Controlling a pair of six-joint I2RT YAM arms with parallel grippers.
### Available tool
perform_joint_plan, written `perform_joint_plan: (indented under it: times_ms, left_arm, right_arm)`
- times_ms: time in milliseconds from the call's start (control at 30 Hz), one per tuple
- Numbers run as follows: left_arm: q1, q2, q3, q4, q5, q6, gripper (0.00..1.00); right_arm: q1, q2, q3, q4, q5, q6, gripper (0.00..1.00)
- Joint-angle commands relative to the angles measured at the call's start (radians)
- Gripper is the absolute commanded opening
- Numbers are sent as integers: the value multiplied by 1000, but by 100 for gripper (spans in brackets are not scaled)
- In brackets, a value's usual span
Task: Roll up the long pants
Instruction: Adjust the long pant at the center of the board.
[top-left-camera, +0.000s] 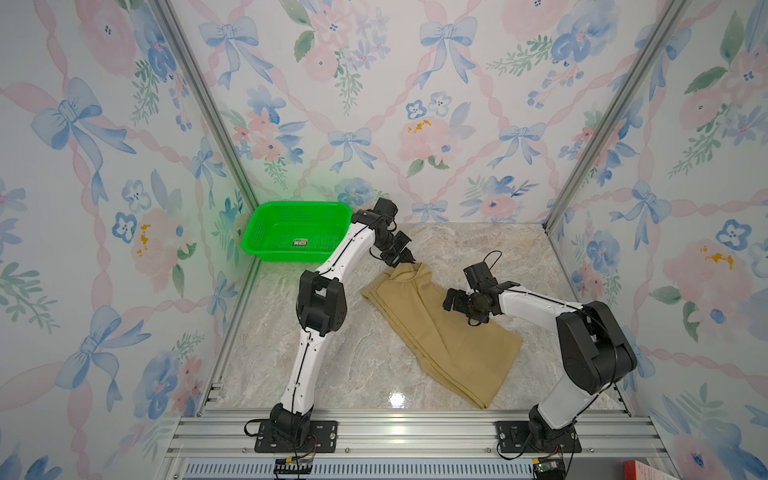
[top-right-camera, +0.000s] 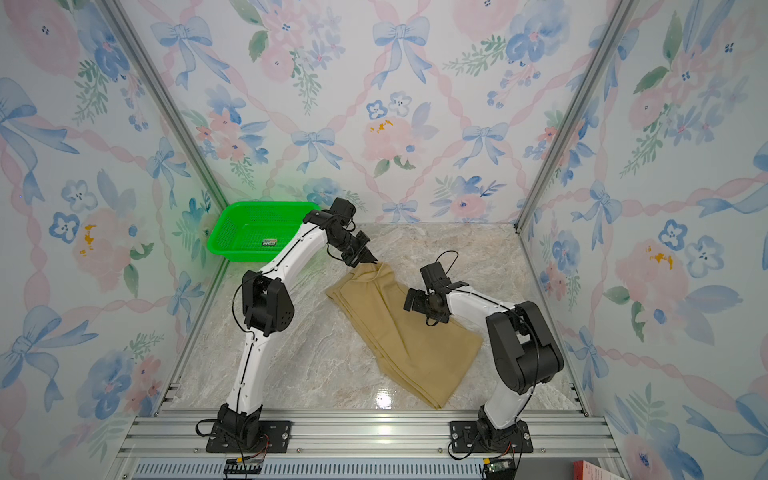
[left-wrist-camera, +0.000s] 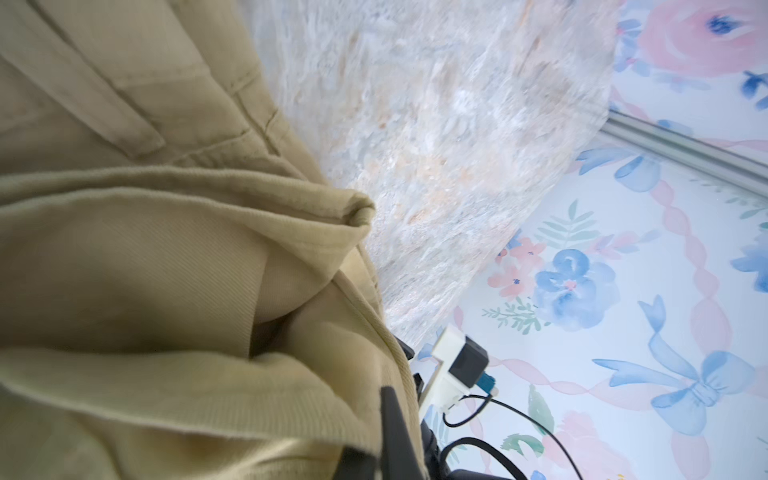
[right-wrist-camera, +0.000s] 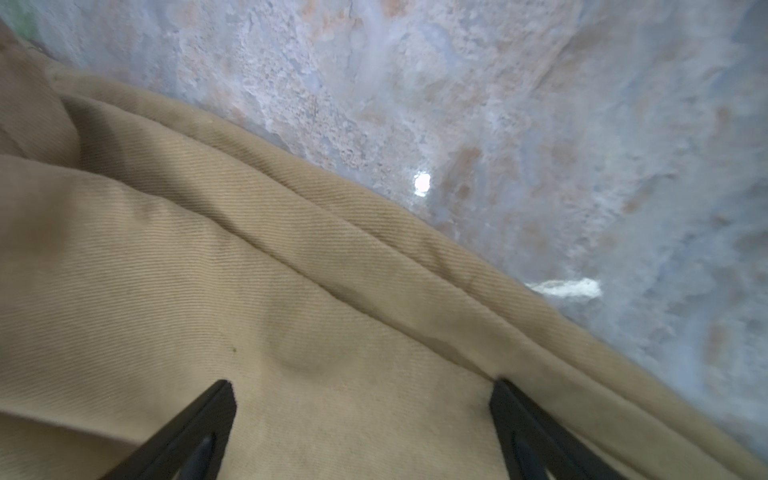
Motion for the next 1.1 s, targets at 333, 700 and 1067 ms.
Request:
perform_joint_plan:
  times_ms: [333, 700, 1067]
  left_arm:
    - [114, 123, 66, -62, -3, -98, 37]
    - [127, -55, -218, -124, -16, 53, 48]
    - [86, -172, -555, 60, -50, 110, 46]
  right_arm:
    - [-67, -41, -112, -29, -1, 5, 100]
    - [-66, -139, -82, -88, 31, -47, 100]
    - [-35, -258, -130, -125, 53, -26, 100]
